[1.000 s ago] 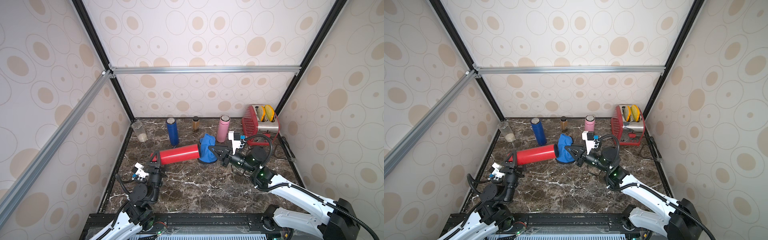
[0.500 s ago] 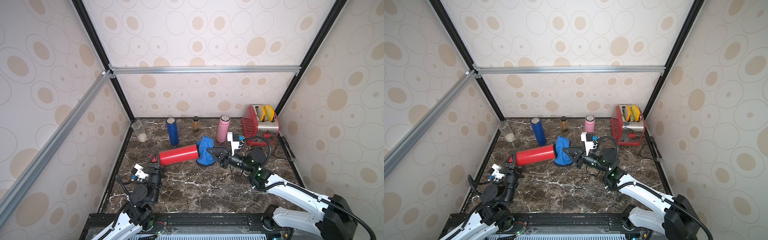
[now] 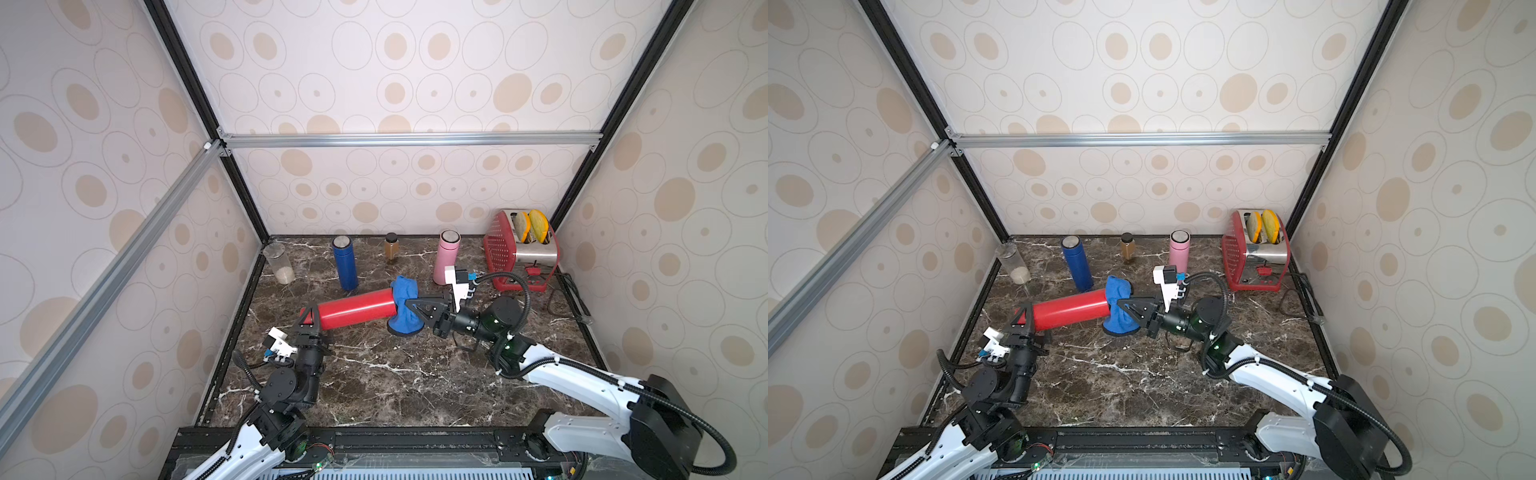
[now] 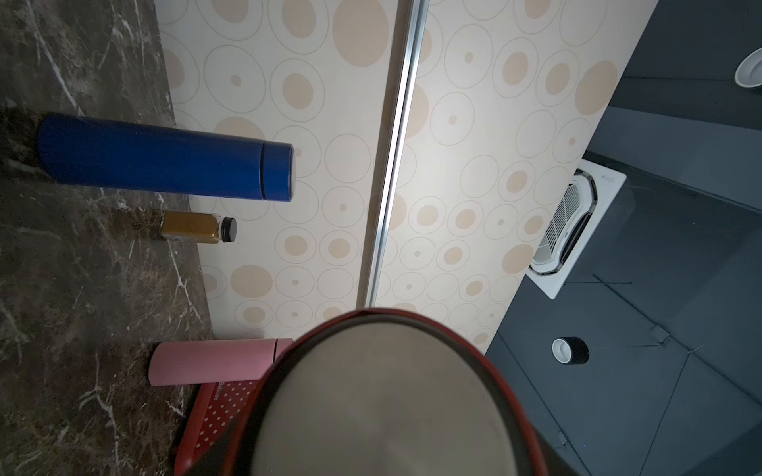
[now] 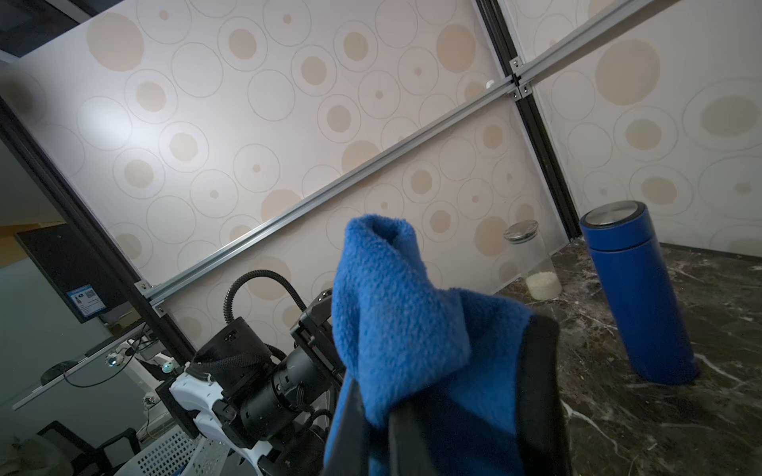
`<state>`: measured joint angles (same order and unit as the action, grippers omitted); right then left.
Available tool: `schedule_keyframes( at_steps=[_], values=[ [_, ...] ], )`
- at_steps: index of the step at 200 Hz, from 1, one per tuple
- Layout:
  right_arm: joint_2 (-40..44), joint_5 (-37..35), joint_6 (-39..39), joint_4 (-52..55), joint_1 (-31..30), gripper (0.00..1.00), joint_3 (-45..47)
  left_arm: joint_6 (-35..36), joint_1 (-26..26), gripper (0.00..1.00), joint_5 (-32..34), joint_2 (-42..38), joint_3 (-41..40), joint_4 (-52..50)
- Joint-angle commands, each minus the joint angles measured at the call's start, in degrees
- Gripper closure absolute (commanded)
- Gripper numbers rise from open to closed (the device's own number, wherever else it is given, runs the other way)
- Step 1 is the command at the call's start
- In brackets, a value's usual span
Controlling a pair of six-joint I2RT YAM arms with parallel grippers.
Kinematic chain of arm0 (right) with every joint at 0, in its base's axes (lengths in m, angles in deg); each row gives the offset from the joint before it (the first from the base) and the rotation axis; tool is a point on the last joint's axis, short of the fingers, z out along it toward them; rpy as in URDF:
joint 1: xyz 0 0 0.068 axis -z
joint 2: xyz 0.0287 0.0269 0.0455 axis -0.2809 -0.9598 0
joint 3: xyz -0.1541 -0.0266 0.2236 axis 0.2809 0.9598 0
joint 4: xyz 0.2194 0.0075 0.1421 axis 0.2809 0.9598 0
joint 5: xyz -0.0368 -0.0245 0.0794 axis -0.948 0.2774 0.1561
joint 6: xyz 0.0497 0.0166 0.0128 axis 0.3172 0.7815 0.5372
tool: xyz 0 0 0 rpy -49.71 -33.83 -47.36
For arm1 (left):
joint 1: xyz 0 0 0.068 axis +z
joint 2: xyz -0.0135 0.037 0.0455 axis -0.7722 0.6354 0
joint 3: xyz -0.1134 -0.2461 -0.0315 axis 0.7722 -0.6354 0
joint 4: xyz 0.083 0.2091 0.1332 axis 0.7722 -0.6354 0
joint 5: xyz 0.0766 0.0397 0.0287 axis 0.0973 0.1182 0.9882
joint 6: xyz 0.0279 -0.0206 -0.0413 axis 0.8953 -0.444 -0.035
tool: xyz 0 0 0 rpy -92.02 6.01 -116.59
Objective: Wipe the surface of the thermos
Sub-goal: Wipe the dirt from the surface of the thermos.
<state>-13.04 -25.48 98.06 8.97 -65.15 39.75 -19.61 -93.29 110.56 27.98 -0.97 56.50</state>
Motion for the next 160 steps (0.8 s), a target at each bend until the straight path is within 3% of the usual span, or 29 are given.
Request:
schedule_keyframes(
  at_steps=[1, 57, 103, 160],
  values=[
    [-3.21, 2.16, 2.32, -5.22, -1.22, 1.00, -2.79, -1.90, 0.40, 1.00, -2.57, 3.04, 3.07, 9.34],
    [-7.36, 0.91, 2.91, -7.88, -2.62, 1.00, -1.25, -1.96, 0.88, 1.00, -3.60, 7.95, 3.81, 17.59],
    [-2.50, -2.15, 0.62, -4.26, -2.51, 1.00, 2.83, -0.10, 1.05, 1.00, -4.74, 3.33, 5.51, 11.80],
    [1.63, -1.72, -1.78, 1.64, -0.63, 1.00, 1.34, 1.24, 1.08, 1.00, -7.95, -0.65, 6.89, 5.60]
  ],
)
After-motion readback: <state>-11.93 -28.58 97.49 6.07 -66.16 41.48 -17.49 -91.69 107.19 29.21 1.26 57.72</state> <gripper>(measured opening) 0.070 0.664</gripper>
